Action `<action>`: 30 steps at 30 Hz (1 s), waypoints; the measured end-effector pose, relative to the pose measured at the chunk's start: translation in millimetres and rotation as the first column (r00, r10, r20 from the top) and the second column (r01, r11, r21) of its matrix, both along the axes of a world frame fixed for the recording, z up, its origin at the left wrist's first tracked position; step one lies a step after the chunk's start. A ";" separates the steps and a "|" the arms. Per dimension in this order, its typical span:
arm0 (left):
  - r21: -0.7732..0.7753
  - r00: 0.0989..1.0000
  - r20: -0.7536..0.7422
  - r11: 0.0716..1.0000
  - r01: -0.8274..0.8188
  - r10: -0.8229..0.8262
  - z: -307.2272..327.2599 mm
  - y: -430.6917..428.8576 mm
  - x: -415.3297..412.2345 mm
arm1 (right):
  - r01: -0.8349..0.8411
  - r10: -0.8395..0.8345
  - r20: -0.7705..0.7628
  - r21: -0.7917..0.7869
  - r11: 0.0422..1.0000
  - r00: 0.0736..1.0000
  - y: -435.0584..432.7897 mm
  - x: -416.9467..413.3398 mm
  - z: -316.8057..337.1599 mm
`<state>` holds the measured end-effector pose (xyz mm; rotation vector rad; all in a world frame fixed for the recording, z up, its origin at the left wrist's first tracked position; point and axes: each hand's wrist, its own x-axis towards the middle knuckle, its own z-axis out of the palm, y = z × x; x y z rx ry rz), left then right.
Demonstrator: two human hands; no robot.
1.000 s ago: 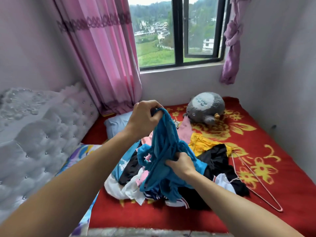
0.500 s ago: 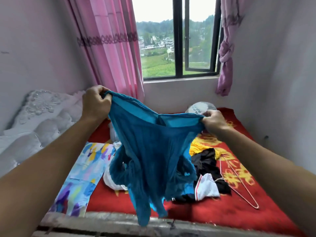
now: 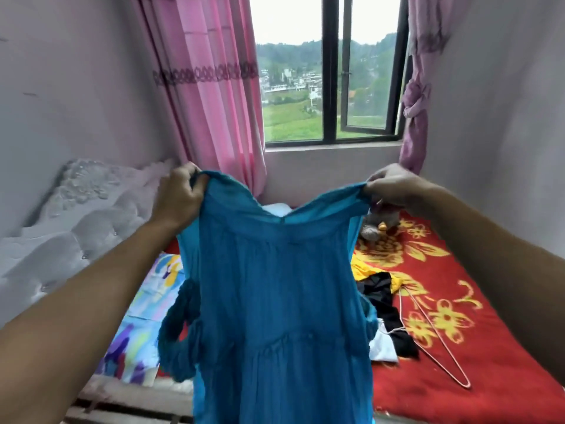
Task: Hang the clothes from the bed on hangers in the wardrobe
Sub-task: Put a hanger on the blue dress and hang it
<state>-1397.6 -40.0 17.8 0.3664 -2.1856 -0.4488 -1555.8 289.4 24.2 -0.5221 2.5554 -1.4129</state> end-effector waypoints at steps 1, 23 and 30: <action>-0.021 0.998 0.064 1.000 0.000 0.001 -17.7 -5.1 -8.4 | -0.014 0.018 0.093 -0.046 0.999 0.996 -5.6 -6.2 -15.9; 0.489 0.601 0.734 0.860 -0.146 -0.315 -367.4 -102.5 -337.1 | 0.457 -0.411 0.609 0.088 0.885 0.679 -141.5 -276.5 -379.9; 0.443 0.609 0.759 0.868 -0.224 -0.230 -461.4 -83.4 -405.7 | 0.312 -0.438 0.431 0.333 0.890 0.789 -118.3 -310.6 -495.5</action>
